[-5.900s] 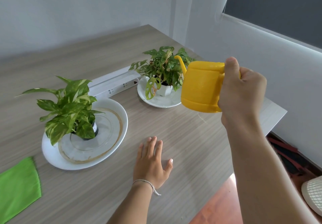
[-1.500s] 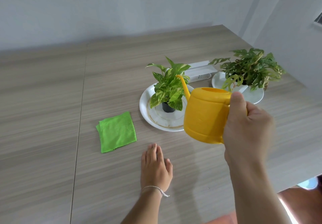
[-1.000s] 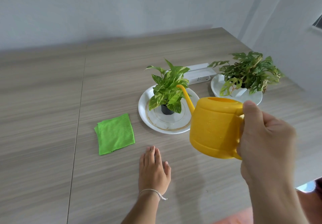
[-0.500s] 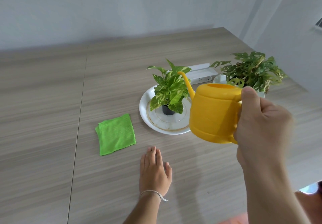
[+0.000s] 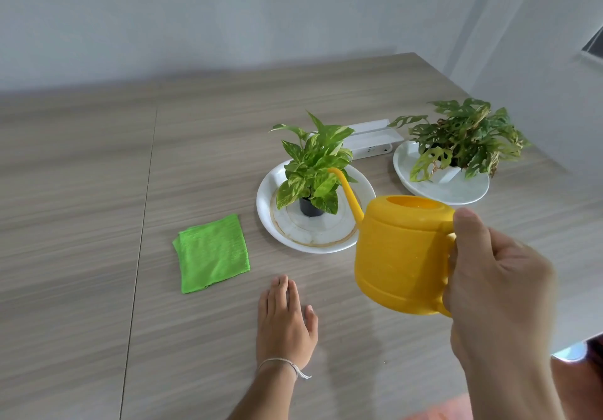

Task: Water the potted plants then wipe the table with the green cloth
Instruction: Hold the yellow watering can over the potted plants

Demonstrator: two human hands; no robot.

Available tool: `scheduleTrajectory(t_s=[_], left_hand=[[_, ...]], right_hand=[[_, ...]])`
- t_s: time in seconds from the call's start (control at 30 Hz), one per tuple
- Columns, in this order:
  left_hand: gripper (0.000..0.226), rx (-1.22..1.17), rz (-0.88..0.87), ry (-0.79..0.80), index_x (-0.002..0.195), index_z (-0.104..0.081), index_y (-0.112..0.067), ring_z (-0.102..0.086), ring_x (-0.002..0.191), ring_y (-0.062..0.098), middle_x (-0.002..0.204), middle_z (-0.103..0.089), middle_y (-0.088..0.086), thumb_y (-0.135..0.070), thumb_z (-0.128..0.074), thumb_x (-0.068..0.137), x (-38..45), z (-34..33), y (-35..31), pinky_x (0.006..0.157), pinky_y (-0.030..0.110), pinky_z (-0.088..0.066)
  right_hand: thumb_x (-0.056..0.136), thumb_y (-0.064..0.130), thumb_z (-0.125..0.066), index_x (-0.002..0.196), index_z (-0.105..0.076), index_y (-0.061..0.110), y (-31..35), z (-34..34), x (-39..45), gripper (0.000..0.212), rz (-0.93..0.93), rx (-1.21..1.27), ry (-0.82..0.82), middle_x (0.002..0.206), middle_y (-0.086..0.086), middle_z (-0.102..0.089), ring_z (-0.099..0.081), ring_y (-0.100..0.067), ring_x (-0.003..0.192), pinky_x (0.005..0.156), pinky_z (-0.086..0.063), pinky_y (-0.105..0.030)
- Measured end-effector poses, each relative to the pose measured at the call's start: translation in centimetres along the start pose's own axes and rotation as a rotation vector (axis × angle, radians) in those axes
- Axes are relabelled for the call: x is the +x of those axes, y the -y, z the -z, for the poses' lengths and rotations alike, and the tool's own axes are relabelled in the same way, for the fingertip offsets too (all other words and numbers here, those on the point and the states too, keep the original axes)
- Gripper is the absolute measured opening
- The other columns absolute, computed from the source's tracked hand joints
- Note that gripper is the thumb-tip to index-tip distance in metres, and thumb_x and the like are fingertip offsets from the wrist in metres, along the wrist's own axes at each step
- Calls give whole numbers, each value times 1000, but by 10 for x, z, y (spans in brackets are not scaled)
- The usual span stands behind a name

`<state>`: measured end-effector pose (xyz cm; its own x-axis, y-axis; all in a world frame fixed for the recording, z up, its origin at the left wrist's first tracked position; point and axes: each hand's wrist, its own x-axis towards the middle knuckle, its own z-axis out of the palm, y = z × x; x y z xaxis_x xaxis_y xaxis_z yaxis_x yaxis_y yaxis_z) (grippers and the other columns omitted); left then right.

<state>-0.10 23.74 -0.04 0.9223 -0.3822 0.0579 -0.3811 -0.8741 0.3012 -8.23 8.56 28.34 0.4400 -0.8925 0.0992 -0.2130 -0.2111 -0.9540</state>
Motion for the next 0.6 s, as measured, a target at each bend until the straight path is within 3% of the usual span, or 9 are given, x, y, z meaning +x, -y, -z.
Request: scheduleTrajectory(t_s=[0.13, 0.3, 0.6], left_hand=[[62, 5, 2, 13, 132, -61, 3, -51, 133, 37, 142, -55, 19, -38, -46, 88, 0, 0, 0, 110, 51, -40], [62, 11, 3, 6, 132, -61, 3, -51, 133, 37, 142, -55, 20, -38, -46, 88, 0, 0, 1, 111, 49, -36], [61, 3, -8, -9, 132, -61, 3, -51, 133, 36, 141, -56, 19, -38, -46, 89, 0, 1, 0, 111, 47, -35]], right_hand=[[94, 46, -55, 67, -31, 4, -2, 4, 3, 55, 1, -9, -35, 53, 1, -21, -24, -18, 51, 54, -24, -37], [93, 48, -55, 68, -33, 2, 0, 3, 10, 57, 3, 11, -63, 58, -9, -26, -28, -26, 54, 53, -27, -39], [93, 48, -54, 57, -25, 14, 7, -15, 14, 57, 37, 109, 0, 51, 8, -20, -20, -17, 52, 53, -22, -41]])
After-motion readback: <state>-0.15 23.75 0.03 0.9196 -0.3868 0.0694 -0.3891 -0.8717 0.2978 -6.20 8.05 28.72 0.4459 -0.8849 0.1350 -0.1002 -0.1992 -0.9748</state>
